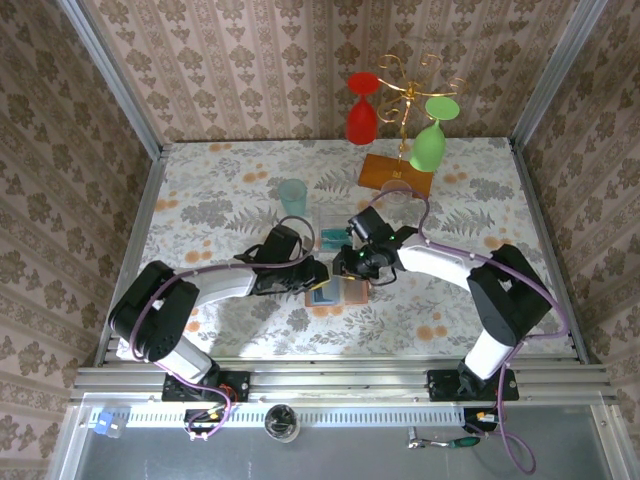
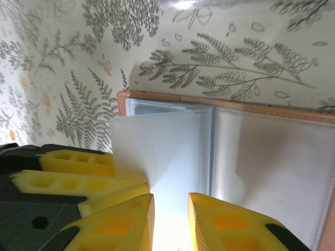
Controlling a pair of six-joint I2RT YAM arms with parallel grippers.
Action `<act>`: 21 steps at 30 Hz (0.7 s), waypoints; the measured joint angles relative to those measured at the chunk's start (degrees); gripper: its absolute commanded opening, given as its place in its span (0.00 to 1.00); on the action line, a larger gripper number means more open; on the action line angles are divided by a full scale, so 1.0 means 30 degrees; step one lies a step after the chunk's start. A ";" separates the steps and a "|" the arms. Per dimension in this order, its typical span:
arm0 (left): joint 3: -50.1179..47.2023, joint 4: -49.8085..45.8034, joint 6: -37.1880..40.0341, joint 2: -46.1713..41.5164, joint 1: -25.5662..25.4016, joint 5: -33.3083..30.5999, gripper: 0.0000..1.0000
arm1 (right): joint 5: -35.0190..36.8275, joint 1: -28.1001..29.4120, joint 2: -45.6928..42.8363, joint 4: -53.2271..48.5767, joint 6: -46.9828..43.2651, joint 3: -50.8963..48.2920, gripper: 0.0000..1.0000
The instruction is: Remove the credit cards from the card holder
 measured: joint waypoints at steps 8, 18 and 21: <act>0.1166 -0.0277 -0.0015 0.0168 -0.0663 -0.0117 0.27 | -0.0007 -0.1180 -0.1690 -0.0357 -0.0175 -0.0627 0.23; 0.3126 -0.0634 -0.0066 0.2113 -0.1734 -0.0255 0.36 | -0.0015 -0.2149 -0.3133 -0.0634 -0.0248 -0.1639 0.23; 0.3614 -0.0721 -0.0073 0.2696 -0.1938 -0.0248 0.38 | -0.0015 -0.2375 -0.3453 -0.0634 -0.0299 -0.1843 0.23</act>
